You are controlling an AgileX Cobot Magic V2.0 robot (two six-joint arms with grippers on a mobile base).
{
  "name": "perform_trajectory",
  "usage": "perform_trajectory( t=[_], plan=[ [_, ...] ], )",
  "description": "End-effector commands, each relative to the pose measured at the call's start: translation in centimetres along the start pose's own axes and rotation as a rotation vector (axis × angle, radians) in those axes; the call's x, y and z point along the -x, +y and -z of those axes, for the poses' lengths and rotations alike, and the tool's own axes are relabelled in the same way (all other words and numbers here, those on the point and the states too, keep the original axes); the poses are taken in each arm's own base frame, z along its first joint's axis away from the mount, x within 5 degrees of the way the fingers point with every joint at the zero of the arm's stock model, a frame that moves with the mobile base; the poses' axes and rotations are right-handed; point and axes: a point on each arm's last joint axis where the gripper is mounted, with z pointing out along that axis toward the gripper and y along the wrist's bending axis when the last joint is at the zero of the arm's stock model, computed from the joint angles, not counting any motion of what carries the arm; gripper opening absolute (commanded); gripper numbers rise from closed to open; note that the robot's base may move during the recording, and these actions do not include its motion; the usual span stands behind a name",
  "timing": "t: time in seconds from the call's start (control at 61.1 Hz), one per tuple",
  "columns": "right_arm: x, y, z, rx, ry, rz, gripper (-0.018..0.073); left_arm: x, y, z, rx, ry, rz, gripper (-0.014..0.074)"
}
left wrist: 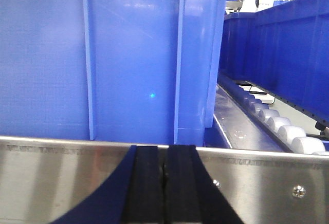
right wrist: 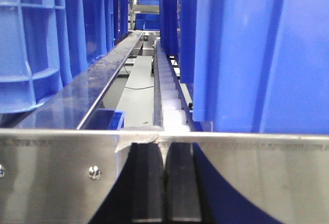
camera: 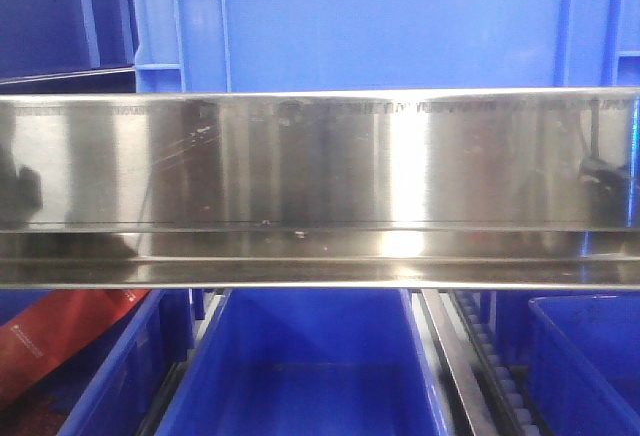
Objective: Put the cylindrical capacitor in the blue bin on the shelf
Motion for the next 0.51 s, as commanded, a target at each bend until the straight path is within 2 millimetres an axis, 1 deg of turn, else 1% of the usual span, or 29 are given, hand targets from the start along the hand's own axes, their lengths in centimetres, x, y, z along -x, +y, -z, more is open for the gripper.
perform_trajectory(
  t=[0.0,0.491],
  plan=[
    [0.21,-0.05,0.05,-0.008,-0.028,0.004,-0.0162,0.29,0.01,0.06,0.001,-0.028,0.004,-0.0111],
    [0.21,-0.05,0.05,-0.008,-0.028,0.004,-0.0162,0.29,0.01,0.06,0.001,-0.028,0.004,-0.0111]
  ],
)
